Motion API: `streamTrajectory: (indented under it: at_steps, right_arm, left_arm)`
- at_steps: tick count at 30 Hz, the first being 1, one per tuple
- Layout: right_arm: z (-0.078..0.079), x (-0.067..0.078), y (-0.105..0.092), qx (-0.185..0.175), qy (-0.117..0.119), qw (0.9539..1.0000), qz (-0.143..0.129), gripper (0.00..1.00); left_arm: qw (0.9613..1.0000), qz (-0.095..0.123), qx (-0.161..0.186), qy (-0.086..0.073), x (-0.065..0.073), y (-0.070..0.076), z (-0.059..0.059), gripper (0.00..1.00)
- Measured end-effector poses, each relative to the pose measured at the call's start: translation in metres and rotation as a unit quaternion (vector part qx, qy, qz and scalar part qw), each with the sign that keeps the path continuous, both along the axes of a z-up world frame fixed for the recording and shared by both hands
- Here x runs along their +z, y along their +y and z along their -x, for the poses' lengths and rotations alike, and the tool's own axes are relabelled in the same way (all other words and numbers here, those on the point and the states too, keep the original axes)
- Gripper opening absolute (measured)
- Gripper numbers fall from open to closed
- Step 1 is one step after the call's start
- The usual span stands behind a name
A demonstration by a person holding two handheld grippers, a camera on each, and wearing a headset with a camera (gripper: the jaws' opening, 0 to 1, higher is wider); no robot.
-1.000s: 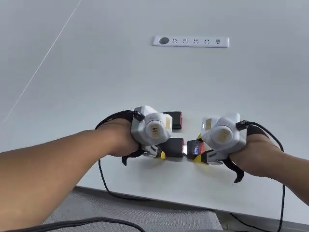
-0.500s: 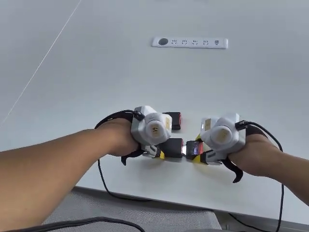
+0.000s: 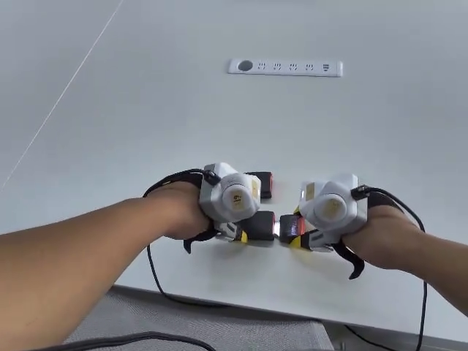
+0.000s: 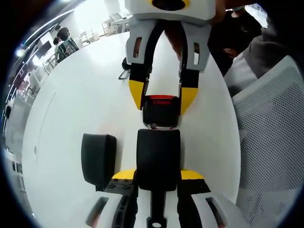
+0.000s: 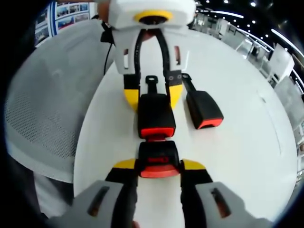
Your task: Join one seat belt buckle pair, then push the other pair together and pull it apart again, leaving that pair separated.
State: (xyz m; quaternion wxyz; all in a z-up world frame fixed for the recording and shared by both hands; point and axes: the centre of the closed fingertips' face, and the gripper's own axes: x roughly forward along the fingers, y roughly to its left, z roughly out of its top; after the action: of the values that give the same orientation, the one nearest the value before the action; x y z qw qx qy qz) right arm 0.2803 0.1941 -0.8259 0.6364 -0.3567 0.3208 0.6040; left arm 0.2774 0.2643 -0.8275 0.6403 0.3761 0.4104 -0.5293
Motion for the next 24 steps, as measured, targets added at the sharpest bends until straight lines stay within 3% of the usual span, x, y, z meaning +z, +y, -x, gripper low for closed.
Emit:
streamTrajectory:
  at_steps: [24]
  right_arm:
    - [-0.0003, 0.0006, 0.0011, -0.012, 0.009, 0.9999, -0.003, 0.35]
  left_arm:
    - [0.9998, -0.01, 0.014, 0.008, -0.0003, 0.0001, -0.0011, 0.34]
